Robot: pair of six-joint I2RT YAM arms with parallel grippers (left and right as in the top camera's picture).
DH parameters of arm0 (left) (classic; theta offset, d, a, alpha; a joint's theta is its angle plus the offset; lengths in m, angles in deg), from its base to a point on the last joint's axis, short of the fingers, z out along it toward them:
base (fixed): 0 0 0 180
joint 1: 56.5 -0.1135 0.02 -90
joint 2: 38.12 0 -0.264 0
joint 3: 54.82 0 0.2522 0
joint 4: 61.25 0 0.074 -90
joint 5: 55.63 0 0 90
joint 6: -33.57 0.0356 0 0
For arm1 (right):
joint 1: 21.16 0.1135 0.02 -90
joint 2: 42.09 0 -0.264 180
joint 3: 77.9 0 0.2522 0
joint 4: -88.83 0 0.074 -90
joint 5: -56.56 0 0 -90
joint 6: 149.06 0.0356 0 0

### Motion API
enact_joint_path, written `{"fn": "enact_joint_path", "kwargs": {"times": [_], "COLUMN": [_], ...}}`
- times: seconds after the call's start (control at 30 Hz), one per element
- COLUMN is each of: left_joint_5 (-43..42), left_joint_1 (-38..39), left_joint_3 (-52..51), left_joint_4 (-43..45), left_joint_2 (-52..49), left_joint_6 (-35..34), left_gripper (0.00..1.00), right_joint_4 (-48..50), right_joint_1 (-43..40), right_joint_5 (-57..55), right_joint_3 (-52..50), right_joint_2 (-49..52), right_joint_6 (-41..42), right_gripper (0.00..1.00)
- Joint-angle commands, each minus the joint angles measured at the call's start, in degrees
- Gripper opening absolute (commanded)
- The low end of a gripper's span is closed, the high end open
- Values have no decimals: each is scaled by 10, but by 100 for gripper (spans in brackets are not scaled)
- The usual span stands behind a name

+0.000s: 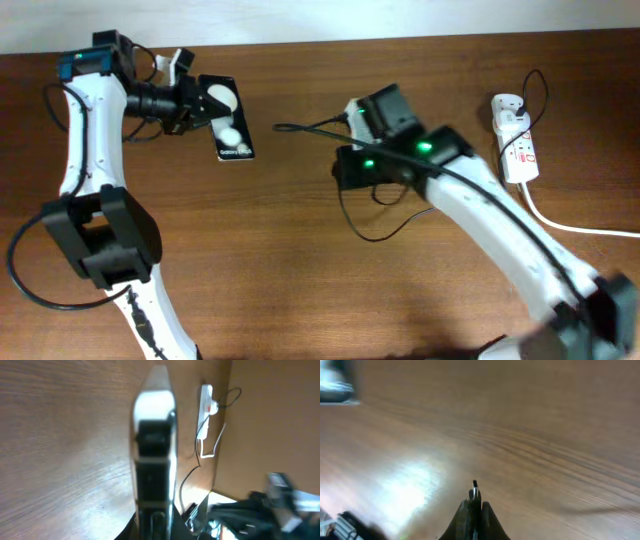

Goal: Plug charger to phone and switch on socket
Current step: 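Lift the cable connector with the right gripper toward the phone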

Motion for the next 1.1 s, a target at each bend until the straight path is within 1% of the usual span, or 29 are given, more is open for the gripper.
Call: {"fn": "enact_joint_path", "kwargs": {"times": [0.0,0.07,0.1,0.17,0.23,0.4,0.5,0.53,0.6,0.63,0.7,0.87,0.9,0.97,1.07], "left_joint_5": [-24,-28,-44,-73,-112,-183,-248,-256,-283,-311,-347,-347,-347,-347,-347], "left_joint_1": [34,50,60,73,87,92,92,92,92,92,92,94,94,95,99], "left_joint_3": [6,6,6,6,6,6,6,6,6,6,6,6,6,6,6], "left_joint_4": [-5,-5,-7,-7,-7,-7,-7,-6,-5,0,9,8,7,8,8], "left_joint_2": [8,8,8,8,8,8,8,8,8,8,8,8,8,8,8], "left_joint_6": [44,61,87,113,145,175,213,213,213,213,211,208,202,184,183], "left_gripper": [0,0,0,0,0,0,0,0,0,0,0,0,0,0,0], "right_joint_4": [-20,-31,-37,-48,-59,-41,30,53,137,172,210,224,243,304,417], "right_joint_1": [-31,-45,-55,-70,-80,-119,-151,-155,-156,-156,-156,-156,-151,-124,-84], "right_joint_5": [36,46,65,117,139,205,273,298,367,389,415,414,414,414,409], "right_joint_3": [8,7,7,5,-4,-65,-145,-165,-231,-260,-291,-294,-294,-294,-294], "right_joint_2": [-83,-111,-125,-143,-156,-190,-210,-211,-210,-210,-207,-193,-187,-171,-133], "right_joint_6": [-39,-40,-51,-76,-80,-93,-93,-95,-110,-110,-107,-101,-86,-53,20], "right_gripper": [4,4,4,4,4,4,4,4,4,4,4,4,4,4,4]}}
